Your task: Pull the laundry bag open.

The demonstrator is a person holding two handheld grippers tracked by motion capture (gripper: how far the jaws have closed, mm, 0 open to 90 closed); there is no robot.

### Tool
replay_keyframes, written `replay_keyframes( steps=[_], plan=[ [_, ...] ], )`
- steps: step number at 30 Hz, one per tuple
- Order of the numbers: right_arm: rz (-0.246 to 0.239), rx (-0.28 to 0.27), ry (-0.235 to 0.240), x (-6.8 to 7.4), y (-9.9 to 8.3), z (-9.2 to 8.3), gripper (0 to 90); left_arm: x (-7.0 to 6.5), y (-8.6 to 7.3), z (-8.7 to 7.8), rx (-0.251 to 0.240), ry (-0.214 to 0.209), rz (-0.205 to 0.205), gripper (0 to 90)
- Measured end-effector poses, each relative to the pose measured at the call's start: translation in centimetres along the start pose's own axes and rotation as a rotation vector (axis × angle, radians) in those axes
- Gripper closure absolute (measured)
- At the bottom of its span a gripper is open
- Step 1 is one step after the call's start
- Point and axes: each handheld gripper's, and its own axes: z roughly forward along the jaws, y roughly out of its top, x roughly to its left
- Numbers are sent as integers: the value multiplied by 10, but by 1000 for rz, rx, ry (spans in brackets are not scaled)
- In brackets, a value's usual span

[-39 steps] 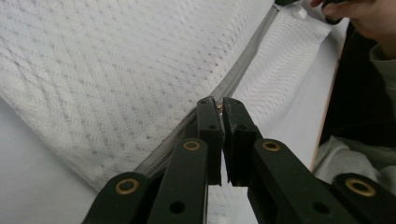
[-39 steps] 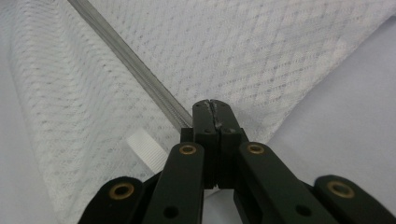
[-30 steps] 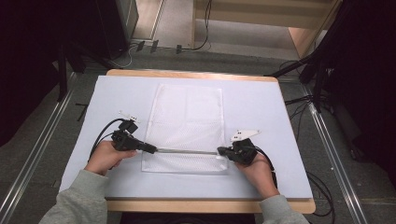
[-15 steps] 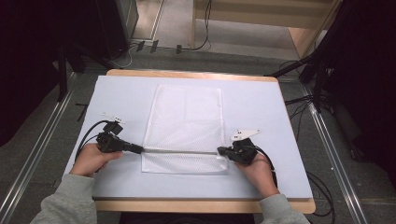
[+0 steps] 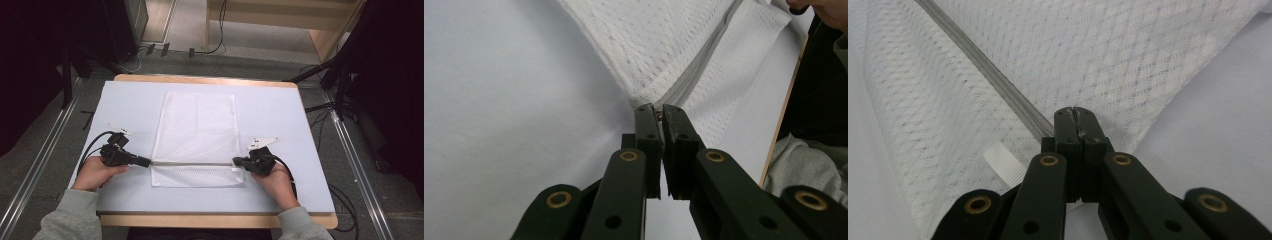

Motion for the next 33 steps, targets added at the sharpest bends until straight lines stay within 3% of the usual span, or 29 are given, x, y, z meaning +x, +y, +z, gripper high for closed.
replay_keyframes(
  steps=[3, 5, 6, 8, 10, 13, 16, 22, 25, 33],
  plan=[
    [-1, 4, -11, 2, 1, 0, 900, 1, 0, 0, -10, -1, 15, 869],
    [10, 14, -7, 1, 2, 0, 884, 1, -1, 0, -22, 3, 28, 812],
    [32, 18, 29, -1, 3, -1, 792, 1, -1, -2, -30, 6, 36, 785],
    [66, 21, 71, -3, 4, -1, 747, 0, -2, -6, -62, 15, 49, 726],
    [59, 23, 76, -3, 4, -1, 729, -1, -2, -9, -99, 27, 55, 689],
    [64, 30, 87, -3, 7, -2, 634, -1, -2, -13, -133, 81, 62, 614],
    [64, 11, 59, -4, 7, -4, 574, 1, -1, -13, -135, 112, 41, 580],
    [87, -21, 11, -10, 8, -8, 470, 4, -4, -19, -200, 238, 46, 463],
    [110, -36, -15, -13, 8, -12, 450, 8, -5, -21, -205, 278, 24, 407],
    [142, -64, -51, -22, 6, -17, 426, 15, -6, -20, -198, 341, 3, 390]
  ],
)
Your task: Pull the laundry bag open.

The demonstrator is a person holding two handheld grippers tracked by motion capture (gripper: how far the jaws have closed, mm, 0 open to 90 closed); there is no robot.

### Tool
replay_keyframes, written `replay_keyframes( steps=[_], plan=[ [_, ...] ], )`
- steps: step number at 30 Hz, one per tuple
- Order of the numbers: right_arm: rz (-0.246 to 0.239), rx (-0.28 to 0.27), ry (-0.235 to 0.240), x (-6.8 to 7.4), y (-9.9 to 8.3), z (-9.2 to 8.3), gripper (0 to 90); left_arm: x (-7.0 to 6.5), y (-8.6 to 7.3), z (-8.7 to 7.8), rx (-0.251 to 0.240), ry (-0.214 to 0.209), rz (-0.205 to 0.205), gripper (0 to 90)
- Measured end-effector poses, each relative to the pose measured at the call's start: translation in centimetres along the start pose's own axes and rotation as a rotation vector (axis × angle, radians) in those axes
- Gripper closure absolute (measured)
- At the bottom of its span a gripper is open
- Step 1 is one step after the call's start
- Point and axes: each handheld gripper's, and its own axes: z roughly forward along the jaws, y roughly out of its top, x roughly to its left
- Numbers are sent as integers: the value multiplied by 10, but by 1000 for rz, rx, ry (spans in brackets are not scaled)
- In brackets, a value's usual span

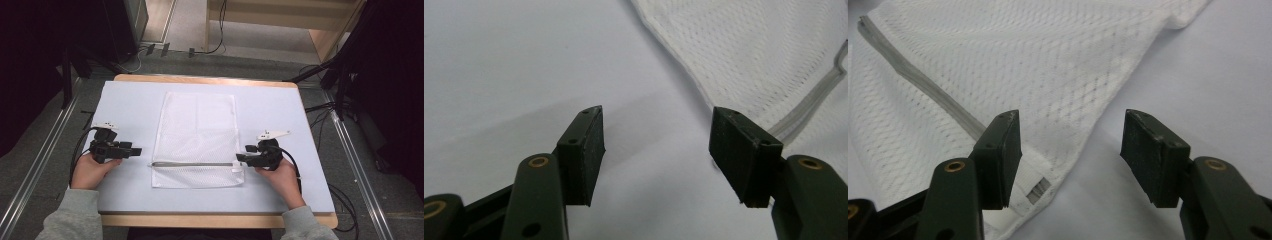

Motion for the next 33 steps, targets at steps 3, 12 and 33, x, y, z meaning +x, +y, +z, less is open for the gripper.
replay_keyframes(
  steps=[3, 12, 33],
  plan=[
    [14, -6, -13, -4, -1, -2, 426, 4, -1, -2, -11, 23, 0, 382],
    [47, -36, -44, -15, -2, -12, 426, 10, -1, -4, -12, 71, 6, 378],
    [131, -56, -146, -42, -10, -27, 381, 16, -3, -2, 6, 95, -13, 370]
  ],
)
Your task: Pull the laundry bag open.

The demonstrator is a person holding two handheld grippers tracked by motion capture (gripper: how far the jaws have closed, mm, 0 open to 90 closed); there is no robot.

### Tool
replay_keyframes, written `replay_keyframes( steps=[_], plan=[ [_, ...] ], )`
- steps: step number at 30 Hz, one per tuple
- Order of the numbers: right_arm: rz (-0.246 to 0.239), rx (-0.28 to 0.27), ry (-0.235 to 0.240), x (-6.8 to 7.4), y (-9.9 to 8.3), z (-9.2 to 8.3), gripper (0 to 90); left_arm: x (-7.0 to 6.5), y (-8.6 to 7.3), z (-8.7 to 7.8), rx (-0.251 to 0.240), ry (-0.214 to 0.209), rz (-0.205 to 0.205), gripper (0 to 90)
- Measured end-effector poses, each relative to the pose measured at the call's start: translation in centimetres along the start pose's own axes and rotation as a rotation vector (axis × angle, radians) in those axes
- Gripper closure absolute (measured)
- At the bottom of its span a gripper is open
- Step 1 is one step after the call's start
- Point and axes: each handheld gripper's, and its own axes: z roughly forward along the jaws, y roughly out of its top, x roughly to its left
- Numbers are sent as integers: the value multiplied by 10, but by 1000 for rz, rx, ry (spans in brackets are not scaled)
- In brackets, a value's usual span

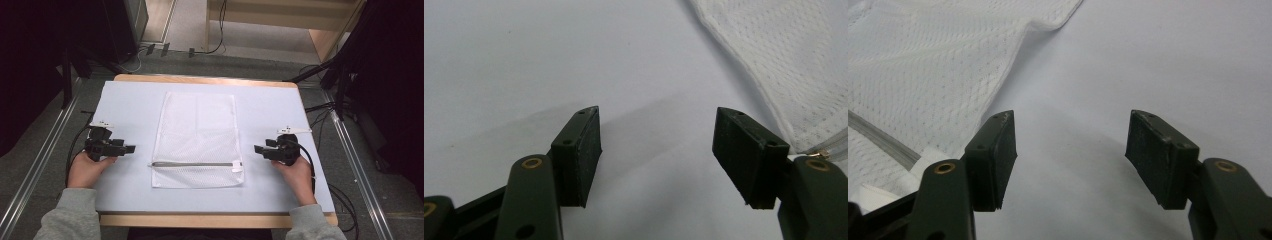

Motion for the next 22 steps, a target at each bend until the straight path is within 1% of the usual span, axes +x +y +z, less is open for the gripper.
replay_keyframes(
  steps=[2, 9, 15, 22],
  plan=[
    [-1, -3, -2, 0, 0, 0, 380, 0, 0, 0, 4, -1, -4, 369],
    [-6, 5, -7, -1, 0, 1, 371, 0, 0, 1, 7, 2, 4, 369],
    [-4, 7, -8, -1, -1, 3, 365, -1, 0, 2, 11, 0, -3, 368],
    [-7, 24, -10, -1, -2, 4, 358, 0, 0, 3, 21, 2, 0, 361]
  ],
)
